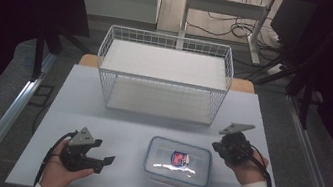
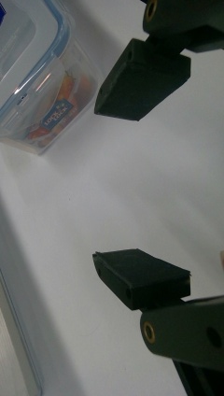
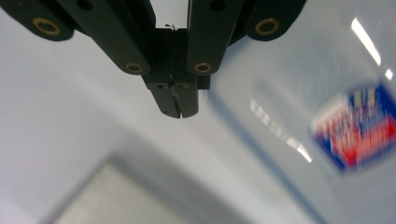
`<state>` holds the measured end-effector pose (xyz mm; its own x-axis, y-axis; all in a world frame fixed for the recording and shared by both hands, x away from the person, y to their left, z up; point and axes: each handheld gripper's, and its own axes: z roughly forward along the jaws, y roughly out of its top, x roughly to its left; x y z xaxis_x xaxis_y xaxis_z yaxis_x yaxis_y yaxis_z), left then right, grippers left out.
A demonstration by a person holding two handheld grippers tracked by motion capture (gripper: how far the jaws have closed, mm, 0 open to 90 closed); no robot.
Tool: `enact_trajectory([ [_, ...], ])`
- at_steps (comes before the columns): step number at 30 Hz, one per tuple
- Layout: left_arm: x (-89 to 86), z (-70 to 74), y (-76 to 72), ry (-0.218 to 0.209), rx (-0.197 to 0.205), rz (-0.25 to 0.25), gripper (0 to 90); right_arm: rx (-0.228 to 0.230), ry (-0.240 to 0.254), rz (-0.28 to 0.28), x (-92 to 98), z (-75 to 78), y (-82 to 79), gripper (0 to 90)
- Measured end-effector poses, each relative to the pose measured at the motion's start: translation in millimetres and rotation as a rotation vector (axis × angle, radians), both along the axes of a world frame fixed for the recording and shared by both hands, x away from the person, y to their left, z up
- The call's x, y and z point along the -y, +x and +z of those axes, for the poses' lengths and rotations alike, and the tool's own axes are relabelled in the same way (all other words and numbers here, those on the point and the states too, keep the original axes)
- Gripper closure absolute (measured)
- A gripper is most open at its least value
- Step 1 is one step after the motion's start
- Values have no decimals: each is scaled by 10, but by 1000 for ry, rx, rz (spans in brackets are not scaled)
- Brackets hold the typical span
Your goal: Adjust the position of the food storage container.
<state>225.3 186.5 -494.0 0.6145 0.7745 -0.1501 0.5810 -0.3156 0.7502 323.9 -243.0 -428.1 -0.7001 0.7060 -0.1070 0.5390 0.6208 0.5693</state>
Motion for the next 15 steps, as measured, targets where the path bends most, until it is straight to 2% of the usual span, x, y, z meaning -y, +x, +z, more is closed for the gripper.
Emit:
enact_trajectory([
  [3, 2, -5, 6, 1, -2, -1, 248, -41, -9, -21, 173, -136, -210, 889],
  [5, 7, -10, 12, 2, -4, -1, 248, -52, -17, -26, 195, -176, -258, 889],
  [6, 17, -12, 15, 5, -5, -2, 248, -102, -51, -20, 219, -320, -378, 889],
  [7, 22, -11, 15, 6, -5, -1, 249, -124, -68, -12, 213, -377, -417, 889],
  [10, 48, -6, 12, 8, -4, -4, 248, -167, -76, 17, 168, -447, -464, 889],
  [12, 58, -7, 10, 11, -3, -7, 248, -174, -59, 32, 117, -442, -459, 889],
  [14, 58, -9, 13, 13, -4, -7, 248, -156, -91, 30, 67, -434, -449, 889],
  [15, 54, -9, 15, 12, -3, -6, 248, -153, -89, 28, 55, -430, -442, 889],
])
